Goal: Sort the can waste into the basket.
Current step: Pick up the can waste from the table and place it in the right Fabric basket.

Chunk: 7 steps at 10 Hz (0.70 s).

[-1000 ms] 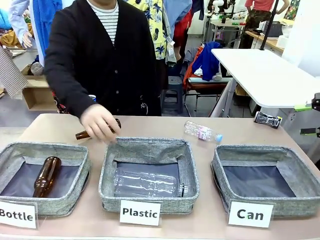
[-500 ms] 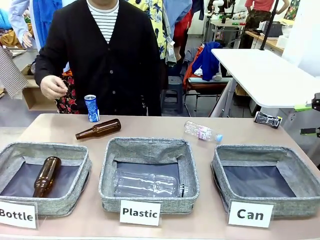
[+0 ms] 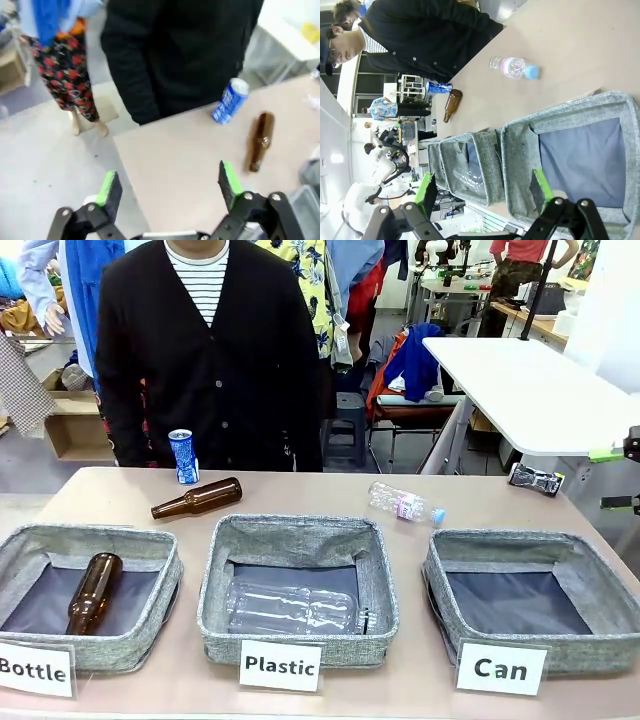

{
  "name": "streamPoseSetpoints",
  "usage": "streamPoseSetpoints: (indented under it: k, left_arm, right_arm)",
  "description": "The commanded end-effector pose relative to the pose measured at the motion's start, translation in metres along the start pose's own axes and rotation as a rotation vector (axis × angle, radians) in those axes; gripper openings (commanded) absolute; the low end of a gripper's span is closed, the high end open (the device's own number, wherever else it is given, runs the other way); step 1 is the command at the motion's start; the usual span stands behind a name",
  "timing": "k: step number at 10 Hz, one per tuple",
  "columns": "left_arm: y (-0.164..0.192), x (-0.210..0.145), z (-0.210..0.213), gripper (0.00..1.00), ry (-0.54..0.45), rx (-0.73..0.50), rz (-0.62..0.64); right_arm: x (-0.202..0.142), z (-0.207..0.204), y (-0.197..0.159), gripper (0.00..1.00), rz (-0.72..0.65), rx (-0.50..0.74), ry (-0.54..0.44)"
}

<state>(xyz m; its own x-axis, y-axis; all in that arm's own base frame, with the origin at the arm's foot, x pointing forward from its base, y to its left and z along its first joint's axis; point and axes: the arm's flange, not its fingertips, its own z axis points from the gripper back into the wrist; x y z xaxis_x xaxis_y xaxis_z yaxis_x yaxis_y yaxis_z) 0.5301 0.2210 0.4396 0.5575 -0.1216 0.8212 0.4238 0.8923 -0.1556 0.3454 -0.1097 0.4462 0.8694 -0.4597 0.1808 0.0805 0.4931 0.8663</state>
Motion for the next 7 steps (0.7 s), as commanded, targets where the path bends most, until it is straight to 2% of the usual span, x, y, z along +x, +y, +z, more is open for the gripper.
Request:
streamPoseSetpoints:
  k: [1, 2, 4, 5, 7]
  left_arm:
    - [-0.025, -0.016, -0.063, 1.00, 0.073, 0.003, -0.137]
    - [-0.034, -0.017, -0.100, 1.00, 0.048, 0.017, -0.174]
    - [-0.052, -0.011, -0.152, 1.00, -0.013, -0.041, -0.240]
    - [-0.056, -0.009, -0.162, 1.00, 0.011, -0.118, -0.288]
    - [-0.059, -0.008, -0.169, 1.00, 0.137, -0.284, -0.324]
  right_arm:
    - [0.002, -0.002, -0.001, 1.00, 0.014, 0.026, -0.013]
    - [0.002, -0.002, -0.001, 1.00, 0.014, 0.026, -0.013]
    - [0.002, -0.002, -0.001, 1.00, 0.014, 0.026, -0.013]
    - [0.002, -0.002, -0.001, 1.00, 0.014, 0.026, -0.013]
    - [0.002, -0.002, -0.001, 1.00, 0.014, 0.026, -0.013]
